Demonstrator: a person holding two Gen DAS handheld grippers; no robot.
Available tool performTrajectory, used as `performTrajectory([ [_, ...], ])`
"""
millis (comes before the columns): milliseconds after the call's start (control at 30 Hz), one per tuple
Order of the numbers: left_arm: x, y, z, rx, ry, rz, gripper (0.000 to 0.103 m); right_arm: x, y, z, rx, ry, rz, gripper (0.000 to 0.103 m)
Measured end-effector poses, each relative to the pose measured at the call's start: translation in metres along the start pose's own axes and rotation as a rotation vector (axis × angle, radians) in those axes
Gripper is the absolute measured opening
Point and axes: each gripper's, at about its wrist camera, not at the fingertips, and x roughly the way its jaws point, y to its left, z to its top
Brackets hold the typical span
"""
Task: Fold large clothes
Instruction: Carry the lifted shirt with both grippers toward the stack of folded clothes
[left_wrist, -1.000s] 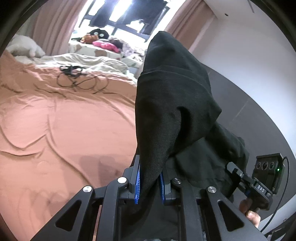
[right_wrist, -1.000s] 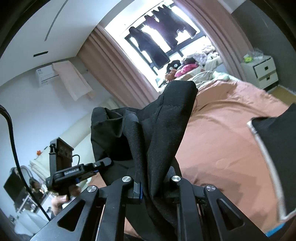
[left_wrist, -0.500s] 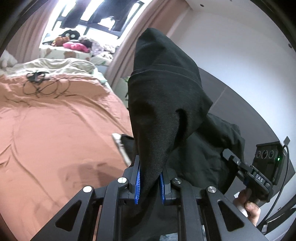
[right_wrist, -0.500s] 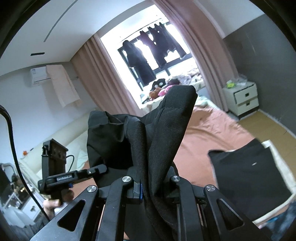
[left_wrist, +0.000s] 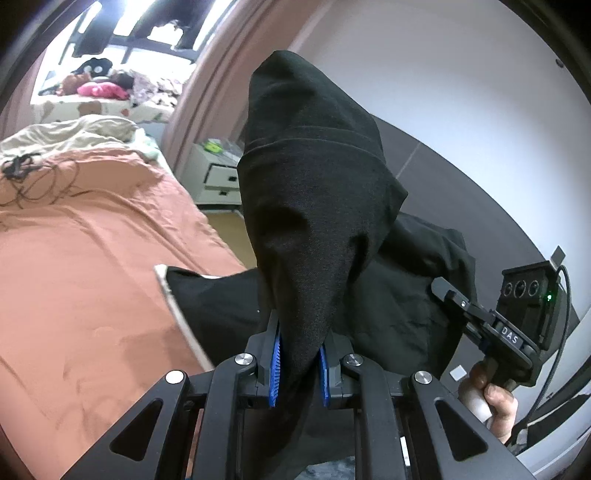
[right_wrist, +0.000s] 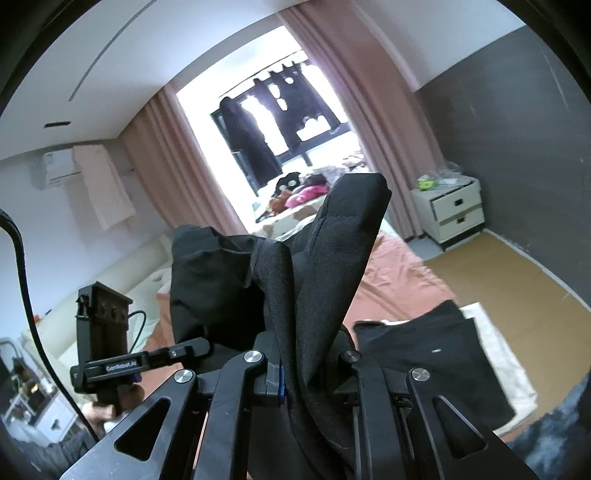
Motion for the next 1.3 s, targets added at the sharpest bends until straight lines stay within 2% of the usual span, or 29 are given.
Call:
performTrajectory([
  [233, 0.047, 0.0, 0.009, 0.003, 0.047, -0.02, 0.017, 0.007, -0.039, 0.016, 0.022, -0.004, -0.046, 0.013],
  [433, 0.081, 0.006, 0.016, -0.008, 0.079, -0.017, 0.017, 0.037, -0.065, 0.025, 0.045, 0.022, -0.066, 0.013],
  [800, 0.149, 0.059, 0.026, -0.089, 0.183, 0.017, 0.017, 0.143, -0.133, 0.026, 0.086, 0.183, -0.197, 0.013],
  [1200, 0.207, 0.134, 0.02, -0.213, 0.289, 0.053, 0.018, 0.237, -0.196, -0.007, 0.139, 0.339, -0.265, 0.012],
  [1300, 0.218, 0.141, 0.019, -0.214, 0.319, 0.072, 0.02, 0.252, -0.208, -0.012, 0.14, 0.377, -0.331, 0.012],
])
